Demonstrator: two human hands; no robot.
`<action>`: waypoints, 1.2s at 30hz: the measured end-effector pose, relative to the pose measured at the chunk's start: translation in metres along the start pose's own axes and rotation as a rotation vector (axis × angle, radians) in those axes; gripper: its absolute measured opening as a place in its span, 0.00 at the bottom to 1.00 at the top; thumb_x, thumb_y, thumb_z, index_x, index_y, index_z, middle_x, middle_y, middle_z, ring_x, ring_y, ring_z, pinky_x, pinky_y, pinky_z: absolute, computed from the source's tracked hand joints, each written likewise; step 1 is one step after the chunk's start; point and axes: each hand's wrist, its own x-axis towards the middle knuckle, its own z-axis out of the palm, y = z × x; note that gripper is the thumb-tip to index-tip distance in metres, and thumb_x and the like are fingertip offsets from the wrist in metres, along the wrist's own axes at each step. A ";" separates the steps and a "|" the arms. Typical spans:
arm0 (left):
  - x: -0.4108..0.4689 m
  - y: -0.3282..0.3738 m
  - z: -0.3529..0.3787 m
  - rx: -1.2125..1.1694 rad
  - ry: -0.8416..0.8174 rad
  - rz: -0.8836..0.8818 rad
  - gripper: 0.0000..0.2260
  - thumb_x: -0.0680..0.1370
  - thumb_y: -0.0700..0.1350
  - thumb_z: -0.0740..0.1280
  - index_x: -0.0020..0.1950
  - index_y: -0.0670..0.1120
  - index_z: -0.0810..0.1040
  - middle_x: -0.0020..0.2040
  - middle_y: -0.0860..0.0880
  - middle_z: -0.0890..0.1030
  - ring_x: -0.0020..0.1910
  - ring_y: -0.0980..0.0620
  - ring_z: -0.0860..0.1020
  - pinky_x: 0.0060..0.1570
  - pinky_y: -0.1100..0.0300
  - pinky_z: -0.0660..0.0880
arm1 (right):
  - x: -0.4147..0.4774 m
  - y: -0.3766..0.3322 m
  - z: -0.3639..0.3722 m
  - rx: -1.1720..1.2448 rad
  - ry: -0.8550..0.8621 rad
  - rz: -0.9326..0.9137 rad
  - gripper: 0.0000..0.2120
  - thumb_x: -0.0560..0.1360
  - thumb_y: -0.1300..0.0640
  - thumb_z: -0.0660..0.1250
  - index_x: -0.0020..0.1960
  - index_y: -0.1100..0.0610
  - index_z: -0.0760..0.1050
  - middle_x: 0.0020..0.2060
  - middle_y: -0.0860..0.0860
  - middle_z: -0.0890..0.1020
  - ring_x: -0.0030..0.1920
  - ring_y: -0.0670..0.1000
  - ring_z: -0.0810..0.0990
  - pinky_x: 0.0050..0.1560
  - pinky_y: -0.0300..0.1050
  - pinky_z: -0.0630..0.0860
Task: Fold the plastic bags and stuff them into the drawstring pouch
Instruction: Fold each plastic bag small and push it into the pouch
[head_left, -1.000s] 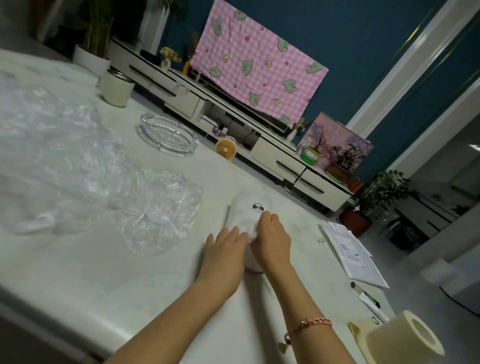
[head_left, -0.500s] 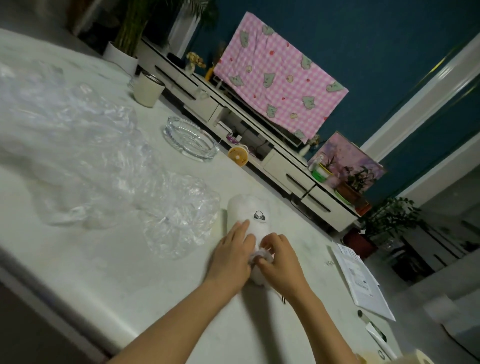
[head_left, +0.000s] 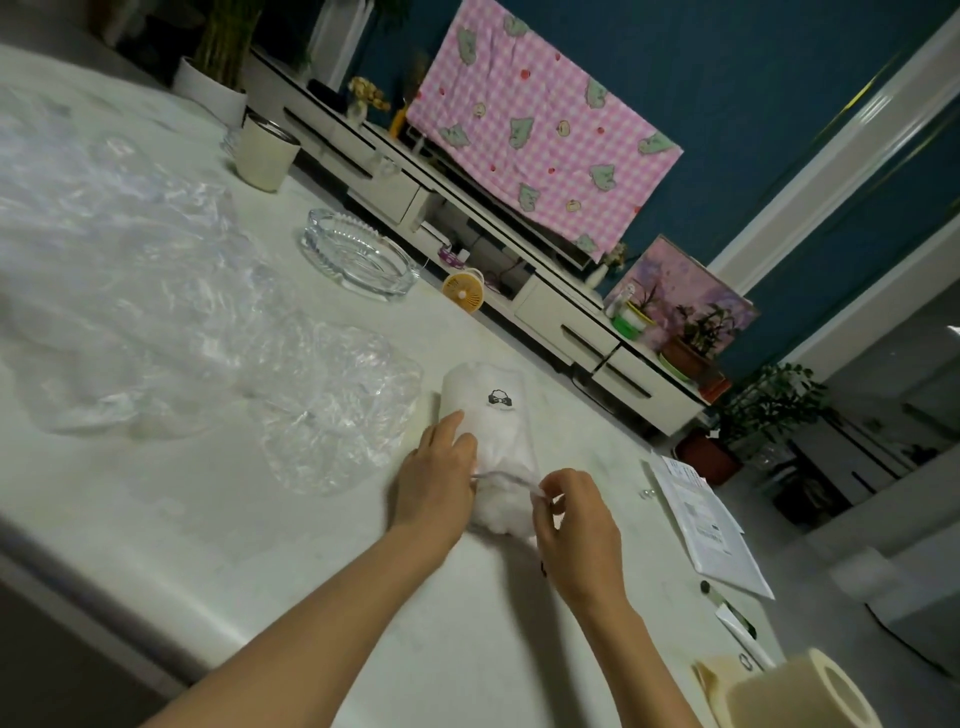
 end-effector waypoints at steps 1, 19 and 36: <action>0.001 0.000 0.001 -0.001 0.000 -0.009 0.07 0.79 0.38 0.56 0.54 0.43 0.72 0.76 0.51 0.57 0.72 0.50 0.60 0.56 0.58 0.67 | 0.000 0.001 -0.001 0.033 -0.063 -0.003 0.08 0.73 0.61 0.68 0.50 0.55 0.72 0.45 0.45 0.72 0.44 0.49 0.74 0.40 0.39 0.70; -0.012 -0.005 0.006 -0.013 -0.041 0.076 0.12 0.76 0.41 0.57 0.58 0.44 0.73 0.75 0.43 0.60 0.73 0.46 0.61 0.69 0.56 0.59 | 0.034 -0.004 0.027 -0.152 -0.197 0.403 0.07 0.77 0.55 0.60 0.46 0.57 0.63 0.46 0.54 0.76 0.47 0.56 0.74 0.39 0.45 0.64; -0.032 -0.087 -0.100 0.232 0.089 0.335 0.05 0.71 0.38 0.64 0.40 0.42 0.80 0.36 0.47 0.81 0.35 0.48 0.78 0.35 0.60 0.72 | -0.057 -0.093 0.034 0.494 0.001 0.215 0.15 0.74 0.68 0.64 0.52 0.50 0.74 0.49 0.46 0.75 0.52 0.44 0.72 0.49 0.20 0.63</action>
